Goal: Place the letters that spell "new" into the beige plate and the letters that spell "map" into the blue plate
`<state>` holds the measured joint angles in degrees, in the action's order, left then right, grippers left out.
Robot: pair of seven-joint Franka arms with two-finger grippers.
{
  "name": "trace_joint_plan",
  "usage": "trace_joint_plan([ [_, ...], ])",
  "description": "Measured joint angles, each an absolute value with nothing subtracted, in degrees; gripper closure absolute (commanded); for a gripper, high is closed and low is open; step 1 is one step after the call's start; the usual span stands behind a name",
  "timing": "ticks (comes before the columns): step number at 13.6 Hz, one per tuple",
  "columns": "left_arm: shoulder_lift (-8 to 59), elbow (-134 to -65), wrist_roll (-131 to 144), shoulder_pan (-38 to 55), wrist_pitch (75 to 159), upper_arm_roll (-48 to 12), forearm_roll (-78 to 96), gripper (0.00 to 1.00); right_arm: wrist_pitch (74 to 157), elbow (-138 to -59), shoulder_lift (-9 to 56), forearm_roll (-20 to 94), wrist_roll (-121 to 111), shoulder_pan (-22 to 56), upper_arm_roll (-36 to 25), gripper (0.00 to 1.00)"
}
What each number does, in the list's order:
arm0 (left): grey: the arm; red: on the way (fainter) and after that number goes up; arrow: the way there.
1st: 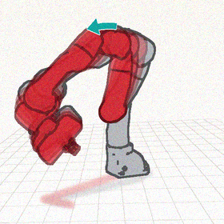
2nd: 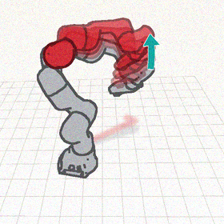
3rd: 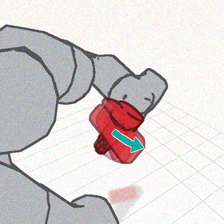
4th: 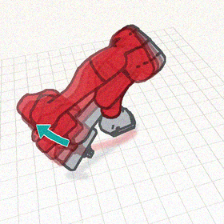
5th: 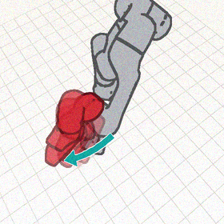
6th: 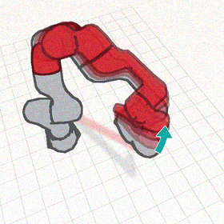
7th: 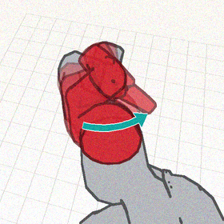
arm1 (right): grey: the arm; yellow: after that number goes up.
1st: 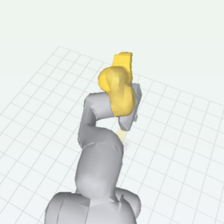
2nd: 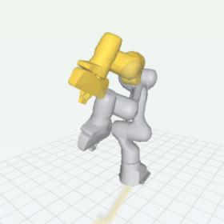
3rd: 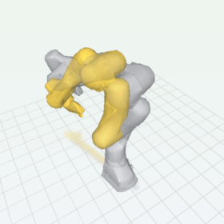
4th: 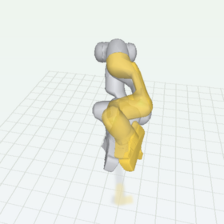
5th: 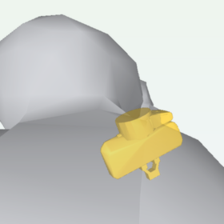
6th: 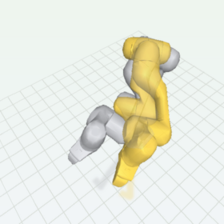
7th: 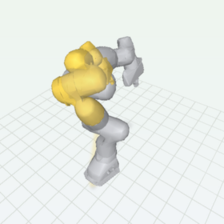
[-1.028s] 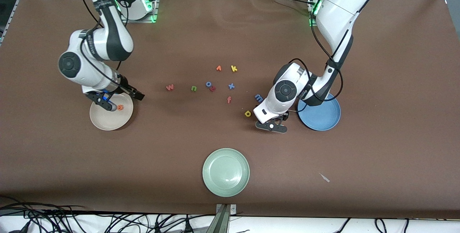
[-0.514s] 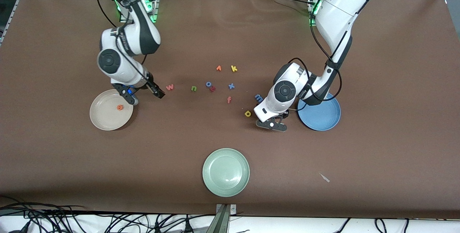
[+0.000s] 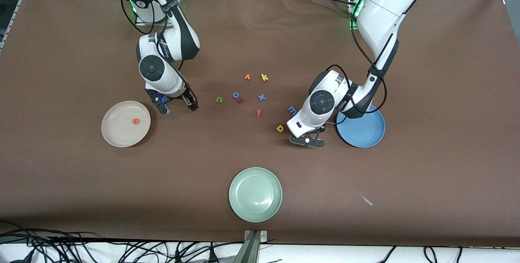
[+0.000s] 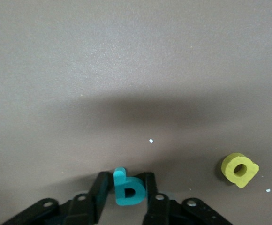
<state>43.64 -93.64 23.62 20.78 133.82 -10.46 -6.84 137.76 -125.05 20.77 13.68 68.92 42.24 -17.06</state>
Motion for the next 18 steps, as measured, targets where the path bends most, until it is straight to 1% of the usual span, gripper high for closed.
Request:
trace_joint_plan([
  [1, 43.59, -93.65, 23.69, 20.87, 133.67, -10.48, -6.84, 0.98, 139.51, -126.15, 20.79, 13.68, 68.92, 42.23, -17.08, 0.11],
  [6, 43.39, -93.51, 23.94, 21.03, 133.25, -10.47, -6.84, 0.99, 143.62, -128.16, 21.6, 13.68, 68.92, 42.23, -17.06, 0.21],
  [9, 41.92, -92.81, 22.29, 20.29, 130.33, -9.98, -6.85, 0.99, 145.28, -128.22, 23.0, 13.68, 68.94, 42.25, -16.34, 0.26],
  [11, 40.25, -92.62, 16.93, 18.28, 126.7, -9.74, -6.88, 0.99, 145.69, -128.22, 23.46, 13.68, 68.99, 42.26, -15.96, 0.27],
  [12, 39.43, -92.61, 13.86, 16.85, 125.08, -9.68, -6.88, 0.98, 145.71, -128.22, 23.52, 13.68, 69.01, 42.27, -15.91, 0.31],
  [16, 36.36, -92.59, 1.66, 10.07, 118.83, -9.41, -6.89, 0.97, 146.64, -128.35, 24.11, 13.68, 69.05, 42.3, -14.59, 0.38],
  [18, 35.49, -92.67, -2.04, 6.87, 116.52, -9.3, -6.89, 0.96, 147.15, -128.35, 24.52, 13.68, 69.13, 42.35, -14.22, 0.49],
])
